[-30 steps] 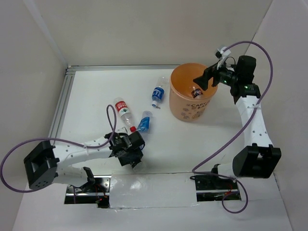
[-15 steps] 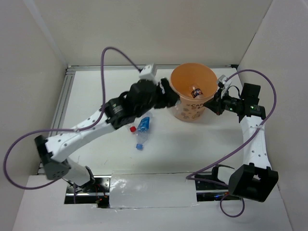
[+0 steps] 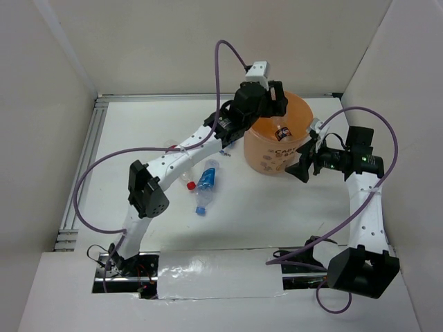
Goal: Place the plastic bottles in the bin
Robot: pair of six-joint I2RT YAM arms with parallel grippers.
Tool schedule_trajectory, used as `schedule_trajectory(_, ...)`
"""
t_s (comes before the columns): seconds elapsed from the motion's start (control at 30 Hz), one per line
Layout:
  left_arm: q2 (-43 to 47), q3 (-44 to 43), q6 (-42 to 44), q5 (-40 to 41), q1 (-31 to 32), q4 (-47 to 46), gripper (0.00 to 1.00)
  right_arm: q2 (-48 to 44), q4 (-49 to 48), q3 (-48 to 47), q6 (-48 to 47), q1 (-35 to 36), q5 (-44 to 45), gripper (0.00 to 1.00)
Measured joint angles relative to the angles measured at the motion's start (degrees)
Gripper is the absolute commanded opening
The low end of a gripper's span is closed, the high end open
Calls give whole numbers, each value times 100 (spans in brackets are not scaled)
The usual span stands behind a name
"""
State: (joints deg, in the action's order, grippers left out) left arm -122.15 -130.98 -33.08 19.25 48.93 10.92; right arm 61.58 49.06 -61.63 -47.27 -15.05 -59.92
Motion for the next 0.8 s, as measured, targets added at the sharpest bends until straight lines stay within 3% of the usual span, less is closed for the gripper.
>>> schedule_trajectory(0.1, -24, 310, 109, 4, -28, 20, 100, -9, 304, -26, -330, 7, -199, 97)
schedule_trajectory(0.33, 94, 345, 229, -46, -44, 28, 100, -39, 400, -26, -398, 664, -407, 96)
schedule_trajectory(0.43, 588, 717, 374, -9, -48, 4, 100, -186, -61, 83, 101, 1670, 31, 92)
schedule_trajectory(0.6, 2758, 2804, 518, 529, -120, -7, 100, -247, -994, 332, 1121, 3709, 1228, 81)
schedule_trajectory(0.8, 6046, 5838, -315, 1318, -981, 568, 100, 881, -1838, 330, 2400, 4649, 2581, 80)
